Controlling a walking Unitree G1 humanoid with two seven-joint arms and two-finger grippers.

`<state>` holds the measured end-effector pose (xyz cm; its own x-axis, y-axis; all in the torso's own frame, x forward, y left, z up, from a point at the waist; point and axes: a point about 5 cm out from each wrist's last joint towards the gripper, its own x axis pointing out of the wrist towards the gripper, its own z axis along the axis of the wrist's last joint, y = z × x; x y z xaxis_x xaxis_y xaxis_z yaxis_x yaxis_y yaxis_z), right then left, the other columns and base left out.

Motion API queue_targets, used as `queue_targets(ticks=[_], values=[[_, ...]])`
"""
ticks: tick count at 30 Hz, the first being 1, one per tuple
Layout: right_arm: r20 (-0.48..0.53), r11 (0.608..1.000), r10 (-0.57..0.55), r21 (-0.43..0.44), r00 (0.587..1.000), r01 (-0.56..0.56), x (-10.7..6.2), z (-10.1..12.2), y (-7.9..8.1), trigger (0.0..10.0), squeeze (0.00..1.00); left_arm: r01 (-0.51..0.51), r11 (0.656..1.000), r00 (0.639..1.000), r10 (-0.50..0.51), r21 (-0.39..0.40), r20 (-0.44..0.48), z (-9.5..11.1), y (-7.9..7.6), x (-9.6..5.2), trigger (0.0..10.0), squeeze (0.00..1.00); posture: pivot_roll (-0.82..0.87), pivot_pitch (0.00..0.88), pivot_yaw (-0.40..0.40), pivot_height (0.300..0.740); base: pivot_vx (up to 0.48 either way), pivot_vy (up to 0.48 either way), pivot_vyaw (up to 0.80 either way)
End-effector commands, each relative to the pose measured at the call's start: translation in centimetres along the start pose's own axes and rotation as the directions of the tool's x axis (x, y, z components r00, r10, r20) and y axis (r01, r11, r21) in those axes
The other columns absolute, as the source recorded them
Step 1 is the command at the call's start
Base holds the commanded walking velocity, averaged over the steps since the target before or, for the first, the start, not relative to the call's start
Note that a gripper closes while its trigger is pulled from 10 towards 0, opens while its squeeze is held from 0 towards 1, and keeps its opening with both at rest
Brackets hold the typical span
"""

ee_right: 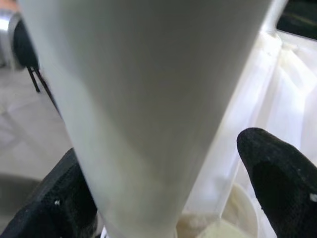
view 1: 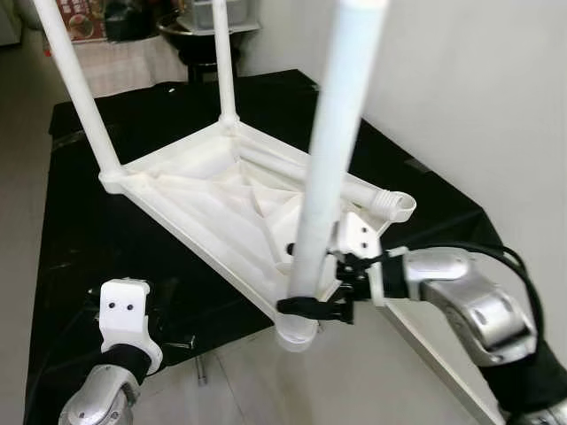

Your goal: Building children table

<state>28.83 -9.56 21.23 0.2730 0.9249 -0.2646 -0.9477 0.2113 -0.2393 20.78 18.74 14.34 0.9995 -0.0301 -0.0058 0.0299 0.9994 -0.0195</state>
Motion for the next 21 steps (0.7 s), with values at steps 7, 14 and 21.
queue_targets(ticks=[7,14,21], values=[[0.102,0.995,-0.058,-0.07,0.993,0.065,6.4,3.1,-0.9,10.0,0.0,-0.011,1.0,1.0,0.012,0.01,-0.006,-0.1,-0.2,-0.2,10.0,0.0,-0.03,0.092,-0.057,0.74,0.0,0.0,0.0],[0.2,0.993,-0.033,-0.105,0.979,0.055,13.3,7.1,0.0,10.0,0.0,-0.079,0.995,0.997,0.078,0.069,0.015,0.3,-0.2,-0.5,10.0,0.0,0.02,0.109,-0.072,0.74,0.0,0.0,0.0],[0.247,0.994,-0.042,-0.092,0.968,0.067,15.5,8.7,0.8,10.0,0.0,-0.215,0.95,0.977,0.209,0.225,0.049,1.1,0.3,-1.4,10.0,0.0,0.04,0.129,-0.072,0.74,0.0,0.0,0.0]])
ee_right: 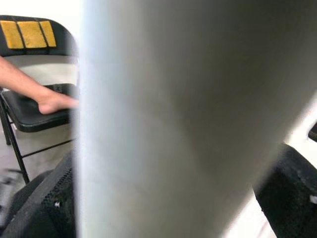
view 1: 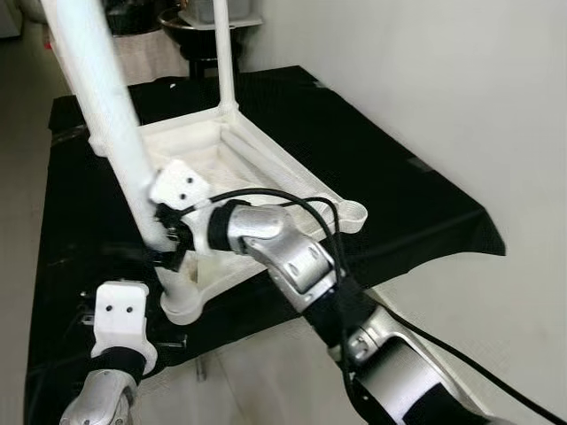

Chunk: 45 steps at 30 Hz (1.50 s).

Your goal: Building children table

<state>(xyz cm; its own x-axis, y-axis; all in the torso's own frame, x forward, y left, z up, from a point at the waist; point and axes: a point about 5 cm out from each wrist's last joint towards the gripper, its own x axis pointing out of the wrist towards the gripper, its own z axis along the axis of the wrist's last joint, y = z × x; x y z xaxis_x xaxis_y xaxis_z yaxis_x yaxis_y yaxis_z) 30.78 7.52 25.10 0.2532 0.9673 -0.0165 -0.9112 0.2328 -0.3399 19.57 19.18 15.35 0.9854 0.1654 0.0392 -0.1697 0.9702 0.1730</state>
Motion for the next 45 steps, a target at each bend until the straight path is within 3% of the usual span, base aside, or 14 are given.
queue_targets(ticks=[1,7,8,11,13,23,26,34,36,39,41,43,44,45], values=[[-0.004,1.0,-0.023,0.014,1.0,0.023,-0.1,-0.4,-0.3,10.0,0.0,-0.031,0.997,1.0,0.031,0.067,0.001,0.3,0.1,-0.5,10.0,0.0,0.03,0.134,-0.068,0.74,0.0,0.0,0.0],[-0.044,0.997,-0.055,0.05,0.998,0.057,-2.5,-2.1,-1.9,10.0,0.0,0.021,0.993,1.0,-0.023,0.118,0.015,1.0,-0.7,-1.1,10.0,0.0,0.02,0.141,-0.06,0.74,0.0,0.0,0.0],[-0.051,0.996,-0.05,0.068,0.997,0.054,-4.1,-2.7,-2.6,10.0,0.0,0.099,0.984,0.994,-0.105,0.146,0.033,1.5,-1.8,-1.3,10.0,0.0,0.02,0.141,-0.055,0.74,0.0,0.0,0.0],[-0.044,0.995,-0.045,0.083,0.998,0.048,-5.0,-3.0,-3.0,10.0,0.0,0.115,0.977,0.991,-0.125,0.178,0.042,1.7,-2.1,-1.3,10.0,0.0,0.01,0.139,-0.052,0.74,0.0,0.0,0.0],[-0.022,0.994,-0.022,0.106,1.0,0.024,-7.5,-3.2,-3.9,10.0,0.0,0.135,0.966,0.987,-0.151,0.222,0.053,2.1,-2.5,-1.3,10.0,0.0,0.01,0.137,-0.048,0.74,0.0,0.0,0.0],[-0.018,0.996,0.024,0.083,1.0,-0.022,-11.6,-3.6,-5.1,10.0,0.0,0.26,0.948,0.961,-0.272,0.181,0.042,2.3,-3.8,-2.6,10.0,0.0,0.01,0.128,-0.046,0.74,0.0,0.0,0.0],[-0.043,0.997,0.0,0.076,0.999,0.003,-13.9,-3.9,-6.2,10.0,0.0,0.409,0.9,0.907,-0.419,0.15,0.04,2.6,-5.2,-3.1,10.0,0.0,0.01,0.123,-0.041,0.74,0.0,0.0,0.0],[-0.158,0.991,-0.124,0.031,0.98,0.131,-15.8,-4.9,-8.0,10.0,0.0,0.512,0.848,0.85,-0.523,0.135,0.06,3.3,-6.3,-2.3,10.0,0.0,-0.01,0.115,-0.038,0.74,0.0,0.0,0.0],[-0.25,0.961,-0.268,-0.004,0.93,0.276,-16.3,-5.8,-9.4,10.0,0.0,0.533,0.833,0.836,-0.545,0.149,0.056,3.2,-6.5,-1.3,10.0,0.0,-0.01,0.113,-0.039,0.74,0.0,0.0,0.0],[-0.287,0.939,-0.337,-0.027,0.897,0.344,-16.6,-6.2,-10.1,10.0,0.0,0.533,0.831,0.836,-0.546,0.157,0.053,3.2,-6.4,-0.7,10.0,0.0,-0.02,0.109,-0.043,0.74,0.0,0.0,0.0],[-0.354,0.849,-0.514,-0.08,0.781,0.523,-17.5,-7.3,-11.4,10.0,0.0,0.554,0.797,0.817,-0.576,0.241,0.029,3.0,-6.8,1.6,10.0,0.0,-0.03,0.101,-0.042,0.74,0.0,0.0,0.0],[-0.364,0.826,-0.548,-0.096,0.753,0.555,-17.7,-7.6,-11.5,10.0,0.0,0.56,0.785,0.809,-0.587,0.264,0.027,3.2,-7.0,2.3,10.0,0.0,-0.03,0.101,-0.042,0.74,0.0,0.0,0.0],[-0.376,0.802,-0.579,-0.105,0.723,0.588,-18.0,-8.1,-11.4,10.0,0.0,0.563,0.777,0.802,-0.595,0.281,0.038,3.5,-7.3,3.4,10.0,1.0,-0.04,0.096,-0.04,0.74,0.0,0.0,0.0],[-0.383,0.785,-0.599,-0.112,0.703,0.609,-18.2,-8.4,-11.3,10.0,0.0,0.566,0.771,0.797,-0.602,0.293,0.044,3.7,-7.5,4.1,10.0,1.0,-0.04,0.096,-0.04,0.74,0.0,0.0,0.0]])
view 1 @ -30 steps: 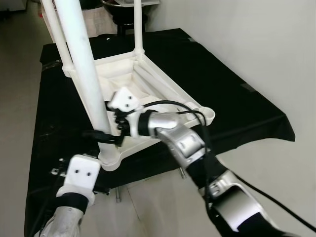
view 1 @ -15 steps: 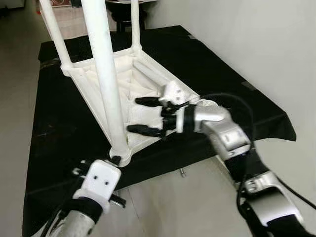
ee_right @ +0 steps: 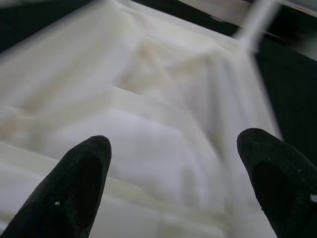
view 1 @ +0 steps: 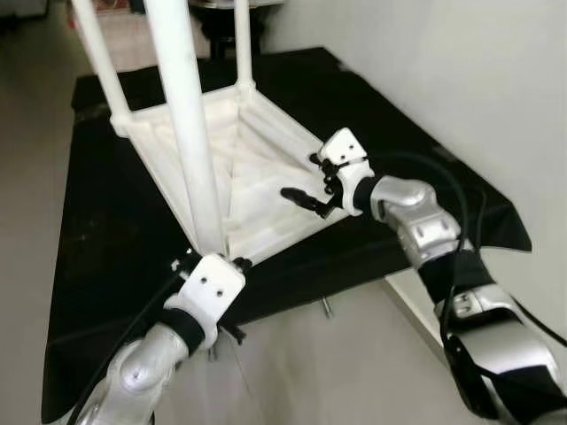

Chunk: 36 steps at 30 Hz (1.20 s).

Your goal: Building children table

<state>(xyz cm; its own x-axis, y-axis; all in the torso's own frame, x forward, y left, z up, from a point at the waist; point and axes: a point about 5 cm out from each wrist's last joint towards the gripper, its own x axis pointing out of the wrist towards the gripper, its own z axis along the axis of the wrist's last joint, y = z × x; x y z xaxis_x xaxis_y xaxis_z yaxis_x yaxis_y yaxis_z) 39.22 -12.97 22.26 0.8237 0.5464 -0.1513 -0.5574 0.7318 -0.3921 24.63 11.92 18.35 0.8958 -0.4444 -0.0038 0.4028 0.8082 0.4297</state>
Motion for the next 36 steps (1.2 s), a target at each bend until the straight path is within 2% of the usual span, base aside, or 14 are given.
queue_targets(ticks=[1,2,11,14,16,17,18,22,28,30,31,33,34,36], values=[[-0.036,0.999,-0.04,0.017,0.999,0.041,-0.2,-1.1,-0.1,10.0,0.0,0.027,1.0,1.0,-0.027,0.016,-0.016,-0.5,-0.1,0.3,10.0,1.0,-0.04,0.096,-0.04,0.74,0.0,0.0,0.0],[-0.066,0.996,-0.085,0.032,0.994,0.088,-0.5,-2.1,-0.1,10.0,0.0,0.056,0.996,0.998,-0.057,0.072,0.014,0.0,0.2,2.1,10.0,1.0,-0.06,0.088,-0.031,0.74,0.0,0.0,0.0],[-0.099,0.99,-0.132,0.045,0.986,0.137,-0.8,-3.4,-0.1,10.0,0.0,0.148,0.971,0.986,-0.16,0.19,0.047,1.0,-0.6,6.0,10.0,1.0,-0.08,0.085,-0.017,0.74,0.0,0.0,0.0],[-0.101,0.987,-0.149,0.048,0.984,0.155,-0.8,-3.5,-0.2,10.0,0.0,0.163,0.945,0.986,-0.165,0.285,-0.019,0.4,-0.9,7.3,10.0,1.0,-0.09,0.089,-0.013,0.74,0.0,0.0,0.0],[-0.102,0.986,-0.152,0.052,0.983,0.158,-0.8,-3.5,-0.3,10.0,0.0,0.164,0.937,0.986,-0.152,0.307,-0.064,-0.1,-0.8,7.6,10.0,1.0,-0.08,0.091,-0.016,0.74,0.0,0.0,0.0],[-0.104,0.986,-0.154,0.056,0.983,0.16,-0.8,-3.5,-0.3,10.0,0.0,0.173,0.93,0.983,-0.142,0.324,-0.115,-0.8,-0.7,7.8,10.0,0.67,-0.08,0.091,-0.016,0.74,0.0,0.0,0.0],[-0.106,0.985,-0.155,0.056,0.982,0.161,-0.9,-3.5,-0.3,10.0,0.0,0.184,0.917,0.976,-0.13,0.354,-0.173,-1.6,-0.5,7.7,10.0,0.0,-0.08,0.099,-0.015,0.74,0.0,0.0,0.0],[-0.108,0.983,-0.163,0.063,0.981,0.17,-0.9,-3.5,-0.6,10.0,0.0,0.242,0.881,0.926,-0.084,0.406,-0.369,-4.0,1.2,6.3,10.0,0.0,-0.07,0.101,-0.014,0.74,0.0,0.0,0.0],[-0.113,0.983,-0.16,0.069,0.981,0.169,-0.9,-3.7,-0.5,10.0,0.0,0.291,0.845,0.877,-0.047,0.449,-0.479,-4.7,3.6,4.5,10.0,0.0,-0.06,0.103,-0.01,0.74,0.0,0.0,0.0],[-0.116,0.984,-0.152,0.073,0.982,0.161,-0.8,-3.8,-0.3,10.0,0.0,0.304,0.838,0.85,-0.024,0.453,-0.526,-4.8,5.0,3.3,10.0,0.0,-0.04,0.108,-0.007,0.74,0.0,0.0,0.0],[-0.116,0.984,-0.152,0.073,0.982,0.161,-0.8,-3.8,-0.3,10.0,0.0,0.304,0.838,0.85,-0.024,0.453,-0.526,-4.8,5.0,3.3,10.0,0.0,-0.04,0.108,-0.007,0.74,0.0,0.0,0.0],[-0.118,0.985,-0.144,0.073,0.982,0.154,-0.8,-3.8,-0.2,10.0,0.0,0.317,0.832,0.827,-0.008,0.455,-0.562,-4.7,6.0,2.3,10.0,0.0,-0.04,0.108,-0.007,0.74,0.0,0.0,0.0],[-0.119,0.986,-0.14,0.074,0.983,0.149,-0.9,-3.9,-0.3,10.0,0.0,0.339,0.834,0.799,-0.011,0.435,-0.601,-4.6,6.6,1.0,10.0,0.0,-0.04,0.11,-0.007,0.74,0.0,0.0,0.0],[-0.119,0.986,-0.138,0.074,0.983,0.147,-0.9,-3.9,-0.4,10.0,0.0,0.354,0.832,0.786,-0.017,0.427,-0.618,-4.6,6.8,0.5,10.0,0.0,-0.03,0.112,-0.008,0.74,0.0,0.0,0.0]])
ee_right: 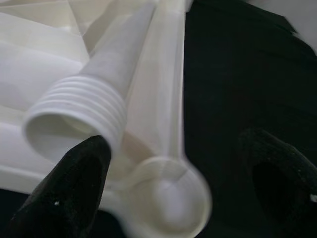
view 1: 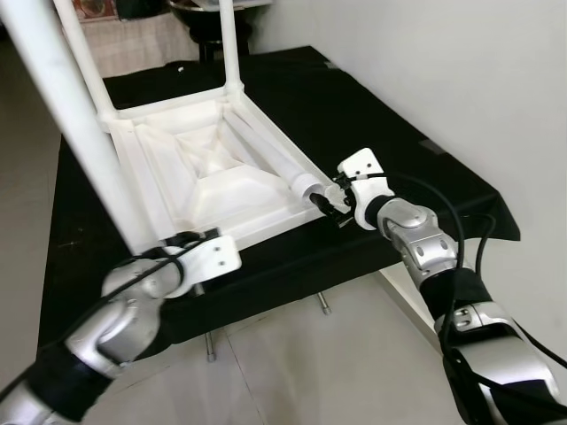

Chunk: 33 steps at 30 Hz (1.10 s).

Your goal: Building children table

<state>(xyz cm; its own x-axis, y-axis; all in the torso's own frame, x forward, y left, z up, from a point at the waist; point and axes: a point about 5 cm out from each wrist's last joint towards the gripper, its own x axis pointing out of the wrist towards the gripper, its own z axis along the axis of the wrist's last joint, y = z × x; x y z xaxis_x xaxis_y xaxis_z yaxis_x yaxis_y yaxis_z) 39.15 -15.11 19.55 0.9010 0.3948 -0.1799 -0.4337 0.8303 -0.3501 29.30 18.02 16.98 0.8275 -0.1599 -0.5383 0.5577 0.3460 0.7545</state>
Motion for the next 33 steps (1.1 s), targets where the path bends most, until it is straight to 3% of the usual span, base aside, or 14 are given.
queue_targets(ticks=[1,6,8,12,16,22,27,29,32,33], values=[[-0.018,1.0,0.019,0.01,1.0,-0.019,-0.1,-0.6,0.0,10.0,0.0,0.034,0.999,0.997,-0.035,-0.008,-0.065,-1.3,0.1,-1.2,10.0,0.0,-0.03,0.112,-0.008,0.74,0.0,0.0,0.0],[0.022,0.994,0.106,-0.005,0.994,-0.106,-0.5,-0.1,0.0,10.0,0.0,0.051,0.999,0.993,-0.051,-0.004,-0.107,-2.0,0.2,-2.3,10.0,0.0,-0.03,0.115,-0.009,0.74,0.0,0.0,0.0],[0.059,0.98,0.195,-0.038,0.979,-0.193,-1.0,0.4,0.3,10.0,0.0,0.046,0.999,0.988,-0.044,0.013,-0.149,-3.0,0.8,-3.2,10.0,0.0,-0.03,0.119,-0.008,0.74,0.0,0.0,0.0],[0.063,0.978,0.207,-0.04,0.976,-0.205,-1.1,0.5,0.4,10.0,0.0,0.046,0.999,0.987,-0.043,0.015,-0.155,-3.1,0.8,-3.4,10.0,0.0,-0.03,0.119,-0.008,0.74,0.0,0.0,0.0],[0.093,0.876,0.479,-0.116,0.873,-0.468,-2.9,0.1,3.8,10.0,0.0,0.064,0.998,0.974,-0.062,-0.002,-0.217,-4.2,1.0,-4.5,10.0,0.0,-0.04,0.118,-0.014,0.74,0.0,0.0,0.0],[0.118,0.869,0.494,-0.113,0.861,-0.483,-2.8,0.6,4.2,10.0,0.0,0.047,0.999,0.969,-0.048,-0.008,-0.242,-4.5,1.2,-4.8,10.0,0.0,-0.03,0.12,-0.017,0.74,0.0,0.0,0.0],[0.121,0.892,0.449,-0.124,0.885,-0.436,-2.4,1.0,3.9,10.0,0.0,-0.014,1.0,0.975,0.008,-0.025,-0.222,-4.2,1.5,-4.4,10.0,0.0,-0.04,0.12,-0.023,0.74,0.0,0.0,0.0],[0.123,0.9,0.432,-0.126,0.893,-0.418,-2.2,1.1,4.0,10.0,0.0,-0.029,0.995,0.99,0.016,-0.092,-0.138,-2.7,0.5,-3.7,10.0,0.0,-0.04,0.117,-0.021,0.74,0.0,0.0,0.0],[0.122,0.9,0.431,-0.128,0.894,-0.416,-2.3,1.1,4.1,10.0,0.0,-0.026,0.993,0.994,0.014,-0.114,-0.109,-2.2,0.1,-3.5,10.0,0.0,-0.04,0.117,-0.021,0.74,0.0,0.0,0.0],[0.112,0.899,0.432,-0.14,0.895,-0.416,-2.3,1.0,4.3,10.0,0.0,-0.007,0.987,0.998,-0.003,-0.16,-0.061,-1.3,-1.0,-3.1,10.0,0.0,-0.04,0.116,-0.021,0.74,0.0,0.0,0.0]])
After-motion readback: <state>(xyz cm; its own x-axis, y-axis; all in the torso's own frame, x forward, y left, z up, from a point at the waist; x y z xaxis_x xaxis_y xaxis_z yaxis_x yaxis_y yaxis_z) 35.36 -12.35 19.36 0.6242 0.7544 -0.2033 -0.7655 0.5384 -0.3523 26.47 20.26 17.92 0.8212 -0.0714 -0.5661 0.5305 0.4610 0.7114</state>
